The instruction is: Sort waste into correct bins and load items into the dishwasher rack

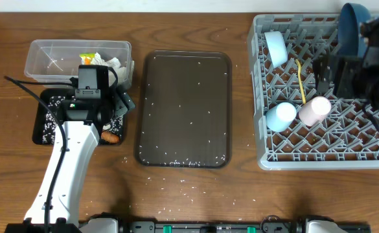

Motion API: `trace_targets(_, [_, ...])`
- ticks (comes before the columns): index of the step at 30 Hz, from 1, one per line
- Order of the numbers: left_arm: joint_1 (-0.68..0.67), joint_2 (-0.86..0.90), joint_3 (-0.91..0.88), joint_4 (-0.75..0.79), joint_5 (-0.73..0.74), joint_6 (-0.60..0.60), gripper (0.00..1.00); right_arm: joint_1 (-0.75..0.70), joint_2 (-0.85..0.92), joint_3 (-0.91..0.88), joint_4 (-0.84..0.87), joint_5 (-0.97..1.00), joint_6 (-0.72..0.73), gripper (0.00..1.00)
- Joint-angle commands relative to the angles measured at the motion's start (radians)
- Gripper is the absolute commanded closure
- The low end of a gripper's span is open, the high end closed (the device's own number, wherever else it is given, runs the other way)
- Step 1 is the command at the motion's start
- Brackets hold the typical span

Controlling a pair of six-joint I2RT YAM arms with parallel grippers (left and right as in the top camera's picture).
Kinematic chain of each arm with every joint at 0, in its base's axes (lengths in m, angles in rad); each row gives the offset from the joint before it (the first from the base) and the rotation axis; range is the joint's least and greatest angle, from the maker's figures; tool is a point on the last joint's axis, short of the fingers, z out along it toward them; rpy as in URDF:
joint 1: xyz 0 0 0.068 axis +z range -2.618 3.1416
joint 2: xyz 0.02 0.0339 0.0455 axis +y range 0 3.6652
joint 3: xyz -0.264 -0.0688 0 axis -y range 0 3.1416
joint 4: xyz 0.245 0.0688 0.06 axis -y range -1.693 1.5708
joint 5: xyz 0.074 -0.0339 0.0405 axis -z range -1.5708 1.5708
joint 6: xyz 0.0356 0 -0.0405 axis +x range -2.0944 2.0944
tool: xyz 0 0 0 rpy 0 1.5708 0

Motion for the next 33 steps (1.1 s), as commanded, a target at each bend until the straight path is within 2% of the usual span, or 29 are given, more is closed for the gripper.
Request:
trace_targets(1, [0.003, -0.003, 0.017, -0.003, -0.016, 0.006, 0.03, 0.006, -0.05, 0.005, -0.04, 0.055, -0.029, 0.01])
trace_targets(6, [0.003, -0.003, 0.017, -0.003, -0.015, 0.006, 0.03, 0.004, -0.078, 0.003, -0.047, 0.118, -0.084, 0.01])
trace_targets(11, [0.003, -0.003, 0.017, -0.003, -0.016, 0.006, 0.03, 0.011, -0.14, -0.113, 0.134, 0.117, -0.164, 0.01])
trace_targets(16, [0.003, -0.003, 0.017, -0.003, -0.015, 0.006, 0.03, 0.011, -0.341, -0.467, 0.423, 0.112, -0.159, 0.01])
trace_targets(25, [0.003, -0.003, 0.017, -0.003, -0.015, 0.006, 0.03, 0.015, -0.814, -1.255, 0.948, 0.038, -0.158, 0.01])
trace_targets(30, [0.003, -0.003, 0.017, -0.003, -0.015, 0.006, 0.03, 0.063, -1.044, -1.58, 1.131, 0.041, -0.116, 0.01])
trace_targets(33, [0.003, -0.003, 0.017, -0.003, -0.015, 0.006, 0.03, 0.096, -1.148, -1.697, 1.185, 0.059, -0.113, 0.01])
